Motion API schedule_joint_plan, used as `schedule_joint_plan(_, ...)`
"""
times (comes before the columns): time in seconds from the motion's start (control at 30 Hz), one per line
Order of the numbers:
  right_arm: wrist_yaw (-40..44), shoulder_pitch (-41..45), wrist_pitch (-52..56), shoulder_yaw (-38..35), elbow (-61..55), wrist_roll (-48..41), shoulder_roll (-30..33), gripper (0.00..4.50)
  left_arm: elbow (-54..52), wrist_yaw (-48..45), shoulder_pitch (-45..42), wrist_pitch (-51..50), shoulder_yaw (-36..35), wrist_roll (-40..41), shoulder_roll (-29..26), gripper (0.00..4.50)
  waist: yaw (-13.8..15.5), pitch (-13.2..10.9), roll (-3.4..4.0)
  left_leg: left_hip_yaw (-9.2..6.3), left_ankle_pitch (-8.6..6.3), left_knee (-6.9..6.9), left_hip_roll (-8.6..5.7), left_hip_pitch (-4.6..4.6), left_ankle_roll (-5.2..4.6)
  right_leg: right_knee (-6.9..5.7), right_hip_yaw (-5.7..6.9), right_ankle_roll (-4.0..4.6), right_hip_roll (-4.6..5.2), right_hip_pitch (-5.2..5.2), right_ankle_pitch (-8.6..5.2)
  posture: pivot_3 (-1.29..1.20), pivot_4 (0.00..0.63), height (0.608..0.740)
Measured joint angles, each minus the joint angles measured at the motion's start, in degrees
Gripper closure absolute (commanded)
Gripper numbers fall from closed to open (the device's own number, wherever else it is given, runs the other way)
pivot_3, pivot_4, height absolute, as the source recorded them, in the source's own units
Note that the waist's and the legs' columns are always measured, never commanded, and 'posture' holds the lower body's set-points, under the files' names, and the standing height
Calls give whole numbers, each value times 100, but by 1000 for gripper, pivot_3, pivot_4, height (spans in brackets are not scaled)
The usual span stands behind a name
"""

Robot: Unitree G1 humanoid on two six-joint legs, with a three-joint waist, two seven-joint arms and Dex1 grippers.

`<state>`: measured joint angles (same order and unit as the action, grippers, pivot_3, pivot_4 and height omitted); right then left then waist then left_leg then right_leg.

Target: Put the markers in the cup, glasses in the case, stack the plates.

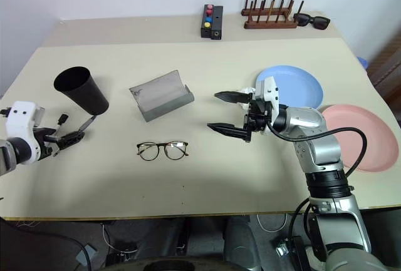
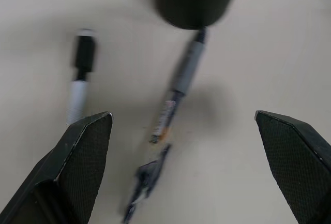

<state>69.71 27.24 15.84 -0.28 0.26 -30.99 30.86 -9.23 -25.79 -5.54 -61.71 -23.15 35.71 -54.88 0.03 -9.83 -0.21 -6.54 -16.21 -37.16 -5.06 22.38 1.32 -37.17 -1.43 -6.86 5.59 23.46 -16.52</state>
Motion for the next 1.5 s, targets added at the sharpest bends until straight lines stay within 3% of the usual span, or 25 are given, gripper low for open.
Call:
schedule_joint_plan(0.17, -33, -12, -11, -3, -1, 5, -4, 112, 608, -561, -295, 134, 375, -244, -367, 0, -64, 0, 0, -1, 1, 1, -1, 1, 0, -1, 1, 0, 0, 0, 0, 0, 150, 740)
schedule_joint_plan(0.6, -153, -121, -40, -11, -57, 26, -25, 112, 2397, -2010, -1581, 1054, 1998, -1304, -600, 0, -89, 0, 0, 1, 1, 1, -2, 5, 1, -7, 1, -1, -1, 10, 0, 0, 150, 740)
schedule_joint_plan(0.93, -218, -220, -83, -29, -142, 39, 6, 112, 2545, -2509, -1913, 1124, 2368, -1723, -581, 0, -78, 0, 0, 2, 2, -7, -3, 6, 0, -17, 1, -2, -1, 9, 1, 0, 150, 740)
schedule_joint_plan(1.03, -240, -237, -107, -30, -142, 39, 13, 0, 2545, -2549, -1953, 1108, 2404, -1787, -569, 808, -77, 0, 0, 2, 2, -8, -3, 6, 0, -20, 1, -2, -1, 10, 1, 0, 150, 740)
schedule_joint_plan(1.27, -276, -254, -110, -31, -211, 38, 24, 0, 2496, -2635, -1903, 1102, 2368, -1898, -568, 4278, -82, 0, 0, 2, 2, -10, -3, 6, 0, -22, 1, -2, -2, 10, 1, 0, 150, 740)
schedule_joint_plan(1.5, -294, -243, -111, -23, -236, 39, 1, 0, 2121, -2648, -1522, 959, 2050, -1843, -568, 4402, -93, 0, 0, 3, 2, -9, -3, 6, -1, -24, 1, -2, -2, 11, 1, 0, 150, 740)
